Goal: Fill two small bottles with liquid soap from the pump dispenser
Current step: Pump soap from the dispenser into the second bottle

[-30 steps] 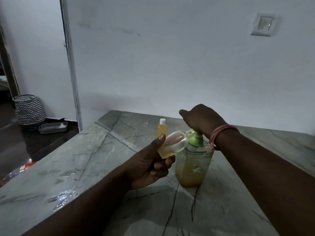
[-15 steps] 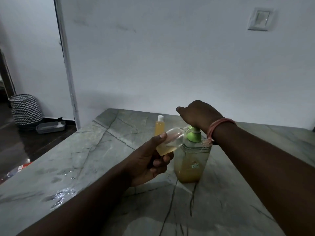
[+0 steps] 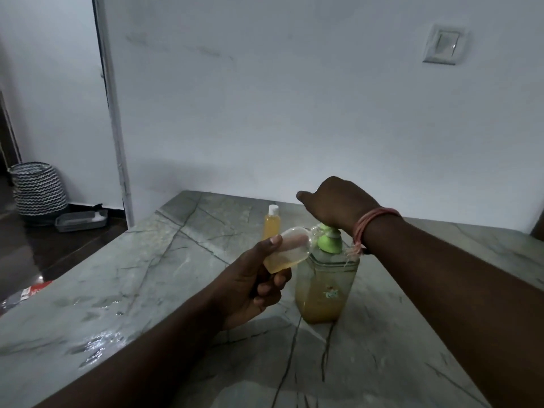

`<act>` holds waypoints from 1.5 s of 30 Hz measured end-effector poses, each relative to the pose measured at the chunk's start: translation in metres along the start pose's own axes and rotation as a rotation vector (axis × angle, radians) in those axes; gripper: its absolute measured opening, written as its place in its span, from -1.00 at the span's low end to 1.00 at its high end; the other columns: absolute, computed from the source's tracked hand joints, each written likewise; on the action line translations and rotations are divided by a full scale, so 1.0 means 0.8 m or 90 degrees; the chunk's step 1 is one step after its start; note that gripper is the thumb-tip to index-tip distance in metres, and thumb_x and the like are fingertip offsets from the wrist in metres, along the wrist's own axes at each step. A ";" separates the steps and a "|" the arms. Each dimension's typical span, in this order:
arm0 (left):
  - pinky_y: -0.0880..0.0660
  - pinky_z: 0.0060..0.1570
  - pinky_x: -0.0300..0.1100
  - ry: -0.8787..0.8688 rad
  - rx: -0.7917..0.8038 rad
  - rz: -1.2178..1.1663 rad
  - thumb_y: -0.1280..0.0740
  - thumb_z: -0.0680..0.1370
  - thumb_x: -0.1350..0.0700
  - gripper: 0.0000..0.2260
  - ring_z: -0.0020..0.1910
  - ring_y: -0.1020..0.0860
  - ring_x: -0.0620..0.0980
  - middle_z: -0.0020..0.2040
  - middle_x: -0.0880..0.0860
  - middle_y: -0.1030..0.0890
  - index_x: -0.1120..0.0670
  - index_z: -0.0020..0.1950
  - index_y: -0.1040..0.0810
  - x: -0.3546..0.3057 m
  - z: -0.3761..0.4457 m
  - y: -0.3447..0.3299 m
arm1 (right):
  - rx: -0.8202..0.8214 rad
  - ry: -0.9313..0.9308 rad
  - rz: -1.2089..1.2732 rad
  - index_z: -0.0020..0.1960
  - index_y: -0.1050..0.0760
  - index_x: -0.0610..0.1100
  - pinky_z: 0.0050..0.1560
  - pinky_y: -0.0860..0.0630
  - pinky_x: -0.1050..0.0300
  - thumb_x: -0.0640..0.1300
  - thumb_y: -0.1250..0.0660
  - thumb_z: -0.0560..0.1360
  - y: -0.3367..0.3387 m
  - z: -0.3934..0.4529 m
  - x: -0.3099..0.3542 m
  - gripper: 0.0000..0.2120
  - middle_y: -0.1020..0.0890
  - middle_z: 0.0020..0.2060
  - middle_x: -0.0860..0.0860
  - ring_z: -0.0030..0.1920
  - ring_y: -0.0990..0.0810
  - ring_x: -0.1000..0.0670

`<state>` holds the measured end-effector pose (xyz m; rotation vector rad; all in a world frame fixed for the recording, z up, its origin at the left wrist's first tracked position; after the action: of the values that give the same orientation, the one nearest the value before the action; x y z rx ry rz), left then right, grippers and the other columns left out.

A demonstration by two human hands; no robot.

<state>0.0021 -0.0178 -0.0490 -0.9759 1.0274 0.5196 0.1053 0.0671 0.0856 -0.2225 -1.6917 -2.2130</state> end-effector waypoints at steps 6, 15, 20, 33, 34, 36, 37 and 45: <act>-0.26 -0.58 -0.36 -0.007 0.000 0.018 -0.25 0.57 -0.16 -0.60 -0.54 -0.28 -0.17 -0.35 0.03 -0.43 0.00 0.29 -0.62 0.001 0.001 -0.003 | -0.051 0.005 0.065 -0.31 -0.40 -0.14 -0.35 -0.29 0.12 0.20 -0.19 0.54 0.001 -0.002 -0.005 -0.55 -0.51 -0.37 -0.05 -0.34 -0.48 -0.04; -0.27 -0.57 -0.35 -0.017 -0.037 0.016 -0.24 0.61 -0.14 -0.67 -0.54 -0.29 -0.16 -0.34 0.06 -0.46 -0.01 0.18 -0.69 -0.004 -0.003 -0.002 | -0.052 0.062 -0.066 -0.31 -0.35 -0.07 -0.21 -0.36 0.09 0.23 -0.18 0.55 0.008 -0.003 0.015 -0.57 -0.47 -0.34 0.00 -0.27 -0.49 -0.07; -0.29 -0.59 -0.36 -0.021 -0.035 0.014 -0.27 0.58 -0.14 -0.63 -0.55 -0.30 -0.17 -0.35 0.06 -0.46 0.02 0.25 -0.66 -0.005 -0.003 -0.001 | -0.081 0.029 0.030 -0.33 -0.39 -0.11 -0.21 -0.35 0.07 0.19 -0.17 0.54 0.004 -0.005 0.000 -0.56 -0.51 -0.35 -0.05 -0.25 -0.51 -0.12; -0.30 -0.59 -0.36 -0.014 -0.037 0.017 -0.30 0.54 -0.14 -0.58 -0.54 -0.30 -0.16 -0.33 0.07 -0.46 0.06 0.29 -0.61 -0.003 0.000 0.002 | -0.097 0.045 0.036 -0.36 -0.37 -0.12 -0.29 -0.33 0.09 0.16 -0.18 0.53 0.007 -0.003 0.004 -0.57 -0.49 -0.39 -0.04 -0.30 -0.50 -0.11; -0.30 -0.59 -0.36 -0.016 -0.037 0.013 -0.29 0.56 -0.14 -0.58 -0.54 -0.30 -0.16 -0.33 0.07 -0.46 0.07 0.31 -0.60 -0.003 -0.001 0.002 | -0.094 0.039 0.043 -0.37 -0.36 -0.13 -0.30 -0.32 0.09 0.15 -0.19 0.52 0.004 -0.003 0.002 -0.57 -0.48 -0.41 -0.05 -0.33 -0.49 -0.11; -0.28 -0.58 -0.36 -0.016 -0.027 0.019 -0.25 0.59 -0.13 -0.61 -0.54 -0.30 -0.16 -0.33 0.06 -0.46 0.04 0.29 -0.62 -0.003 -0.001 0.000 | -0.073 0.038 0.037 -0.39 -0.34 -0.13 -0.29 -0.33 0.09 0.13 -0.19 0.52 0.001 -0.003 0.001 -0.57 -0.47 -0.42 -0.06 -0.34 -0.47 -0.11; -0.28 -0.58 -0.36 -0.014 -0.026 0.026 -0.24 0.59 -0.13 -0.62 -0.54 -0.30 -0.16 -0.33 0.06 -0.46 0.03 0.28 -0.63 -0.003 0.000 -0.001 | -0.065 0.041 0.030 -0.39 -0.34 -0.13 -0.28 -0.33 0.09 0.14 -0.19 0.53 0.003 -0.004 0.002 -0.56 -0.46 -0.42 -0.06 -0.33 -0.48 -0.12; -0.27 -0.57 -0.36 -0.009 -0.033 0.038 -0.26 0.58 -0.15 -0.63 -0.52 -0.30 -0.16 -0.33 0.05 -0.47 0.01 0.24 -0.66 -0.004 -0.002 -0.001 | -0.105 0.049 0.005 -0.31 -0.38 -0.11 -0.20 -0.37 0.07 0.23 -0.16 0.55 0.011 0.000 0.005 -0.54 -0.49 -0.35 -0.04 -0.22 -0.53 -0.14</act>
<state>0.0003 -0.0189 -0.0461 -0.9882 1.0363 0.6043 0.1045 0.0643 0.0950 -0.1812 -1.4684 -2.3254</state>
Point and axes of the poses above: each hand's wrist, its own z-axis towards the middle knuckle, its own y-axis out of the back of the hand, x = y × z, the point moved 10 cm from there along z, towards the middle knuckle
